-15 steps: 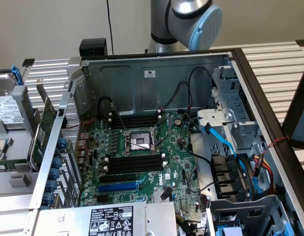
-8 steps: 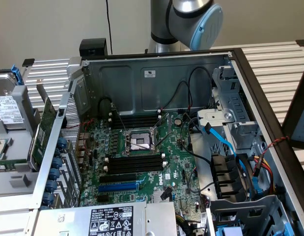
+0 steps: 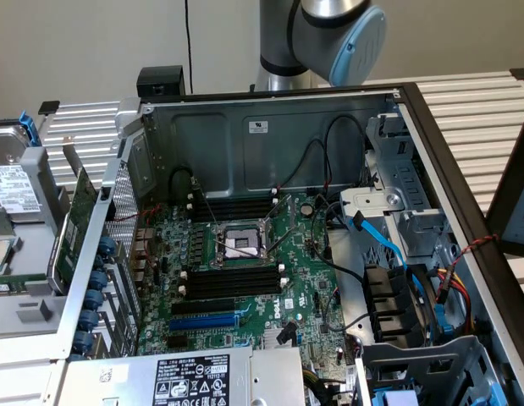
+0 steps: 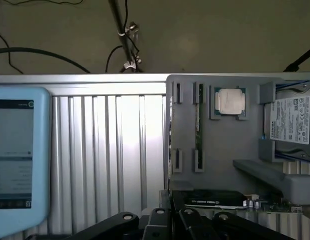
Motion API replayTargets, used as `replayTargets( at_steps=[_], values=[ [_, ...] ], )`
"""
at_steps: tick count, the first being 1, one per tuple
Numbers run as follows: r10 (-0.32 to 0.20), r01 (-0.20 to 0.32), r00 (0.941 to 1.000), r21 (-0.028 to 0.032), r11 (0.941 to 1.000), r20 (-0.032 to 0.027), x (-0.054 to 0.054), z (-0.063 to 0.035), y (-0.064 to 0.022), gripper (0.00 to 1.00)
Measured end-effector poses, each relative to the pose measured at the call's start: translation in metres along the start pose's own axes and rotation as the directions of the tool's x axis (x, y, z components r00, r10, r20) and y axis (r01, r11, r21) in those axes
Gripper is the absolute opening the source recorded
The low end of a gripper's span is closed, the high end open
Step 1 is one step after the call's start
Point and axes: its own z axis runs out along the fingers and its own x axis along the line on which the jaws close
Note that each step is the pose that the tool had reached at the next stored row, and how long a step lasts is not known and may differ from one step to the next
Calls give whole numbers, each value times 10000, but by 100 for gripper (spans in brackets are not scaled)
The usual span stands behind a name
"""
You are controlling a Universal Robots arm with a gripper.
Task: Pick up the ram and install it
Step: 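Pick up the ram and move it above insertion slot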
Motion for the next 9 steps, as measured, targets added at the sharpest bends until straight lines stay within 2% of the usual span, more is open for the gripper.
replayTargets(
  at_steps=[9],
  values=[
    [-91,91,10000,-11,10000,33,11,-144,-302,13]
  ],
)
